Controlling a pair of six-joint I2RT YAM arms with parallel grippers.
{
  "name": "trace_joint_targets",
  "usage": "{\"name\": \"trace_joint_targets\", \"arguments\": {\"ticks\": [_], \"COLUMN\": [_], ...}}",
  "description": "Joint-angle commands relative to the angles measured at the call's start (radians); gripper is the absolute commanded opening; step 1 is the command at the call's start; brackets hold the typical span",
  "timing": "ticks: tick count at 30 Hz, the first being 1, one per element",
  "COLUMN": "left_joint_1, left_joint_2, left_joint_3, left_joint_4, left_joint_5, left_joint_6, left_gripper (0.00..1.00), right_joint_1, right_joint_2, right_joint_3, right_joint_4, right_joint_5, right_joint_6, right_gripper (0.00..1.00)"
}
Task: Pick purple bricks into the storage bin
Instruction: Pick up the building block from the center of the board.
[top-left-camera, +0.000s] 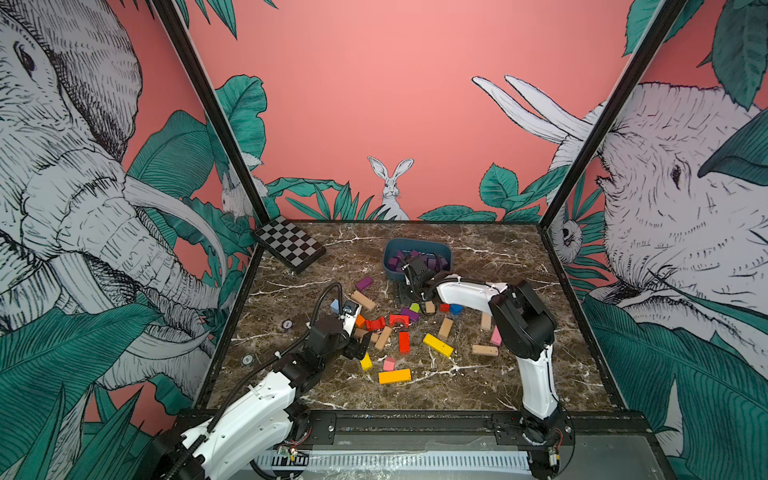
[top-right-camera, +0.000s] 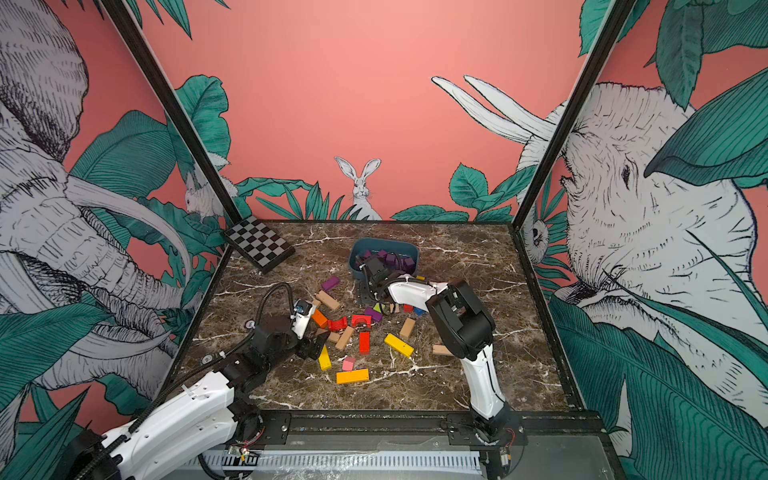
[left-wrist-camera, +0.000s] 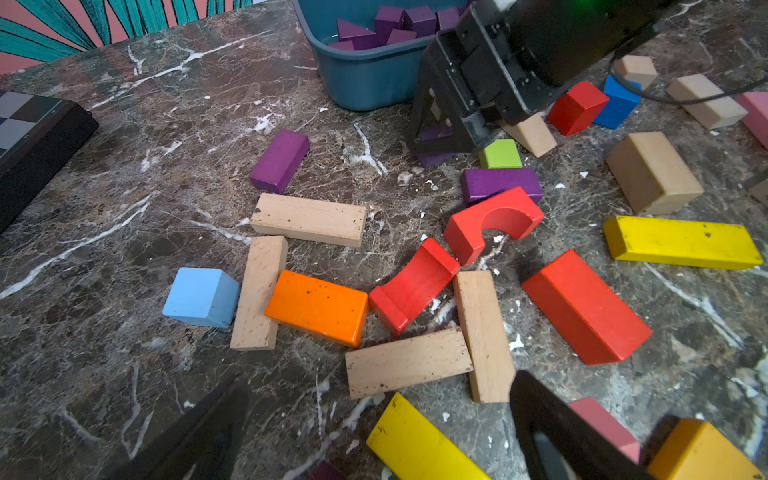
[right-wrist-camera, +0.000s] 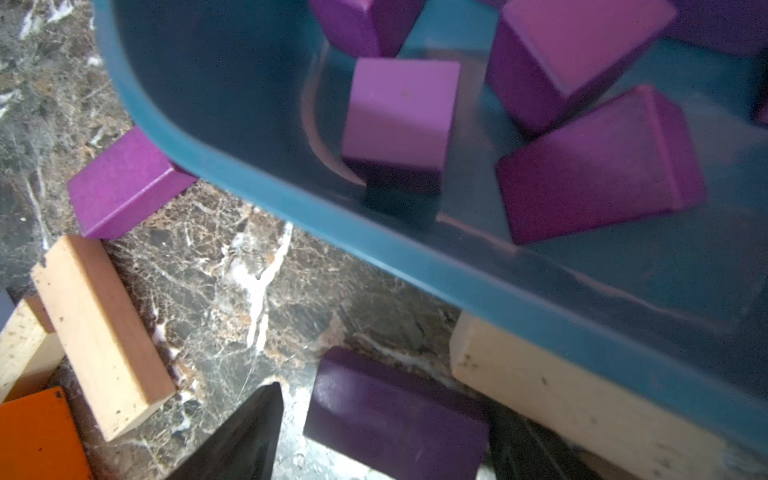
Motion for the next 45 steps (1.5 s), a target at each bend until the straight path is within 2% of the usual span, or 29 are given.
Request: {"name": "trace_joint_targets", "arguments": {"ticks": [1,7,16,31,36,45], "left_joint_1": [-0.004,-0.004,-0.004,-0.003,-0.004,-0.004], "left_joint_2": [-0.016,-0.016,-0.025,-0.041,-0.048,-0.062], "left_joint_3": [-0.011,-0.011,-0.014,-0.021,-0.023,-0.028], "left_joint_4": [0.016,0.016,0.015,0.018,0.018,0.017], "left_joint_5": [-0.003,-0.005,-0.005,-0.009,-0.010,-0.017], "left_joint_6": [0.001,0.000,0.000,0.000,-0.001,-0.001], "left_gripper": [0.99,0.99,0.99,0.99,0.99,0.99], "right_joint_1": [0.010,0.032,0.042,0.040,0.031,-0.030], "right_joint_2": [0.026,0.052,0.079,-0.046,-0.086,-0.168], "right_joint_3": [0.028,0.049,0.021,0.023,0.048,0.120], "right_joint_4": [-0.016,-0.062,-0.037,-0.076,-0.081,-0.110], "right_joint_5": [0.023,0.104,0.111,0.127,0.118,0.122], "right_joint_6": [-0.012,-0.051,-0.034,-0.131,-0.147,-0.189], "right_gripper": [0.78,0.74,0.59,0.36,0.32,0.31]}}
